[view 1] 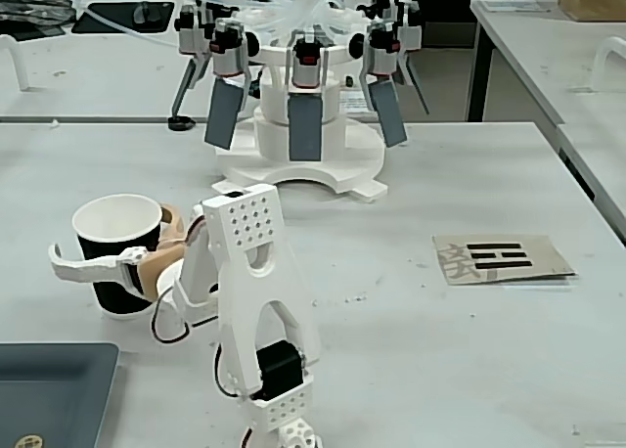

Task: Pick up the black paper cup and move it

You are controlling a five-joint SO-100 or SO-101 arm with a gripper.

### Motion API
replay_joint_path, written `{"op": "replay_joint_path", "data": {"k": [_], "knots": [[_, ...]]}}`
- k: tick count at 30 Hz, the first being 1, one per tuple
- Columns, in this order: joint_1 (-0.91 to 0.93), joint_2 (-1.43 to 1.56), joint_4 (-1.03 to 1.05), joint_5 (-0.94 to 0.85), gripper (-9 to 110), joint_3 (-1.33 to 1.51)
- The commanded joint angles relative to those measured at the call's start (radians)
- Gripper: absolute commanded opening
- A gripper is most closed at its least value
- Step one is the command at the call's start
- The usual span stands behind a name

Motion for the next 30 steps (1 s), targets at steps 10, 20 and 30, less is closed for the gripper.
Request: {"op": "replay_joint_path", "data": {"k": [10, 20, 30], "knots": [[-0.006, 0.012, 0.003, 0.009, 22, -0.046], [-0.006, 0.014, -0.002, 0.009, 14, -0.046], [-0.006, 0.048, -0.017, 0.008, 7, -0.025]]}}
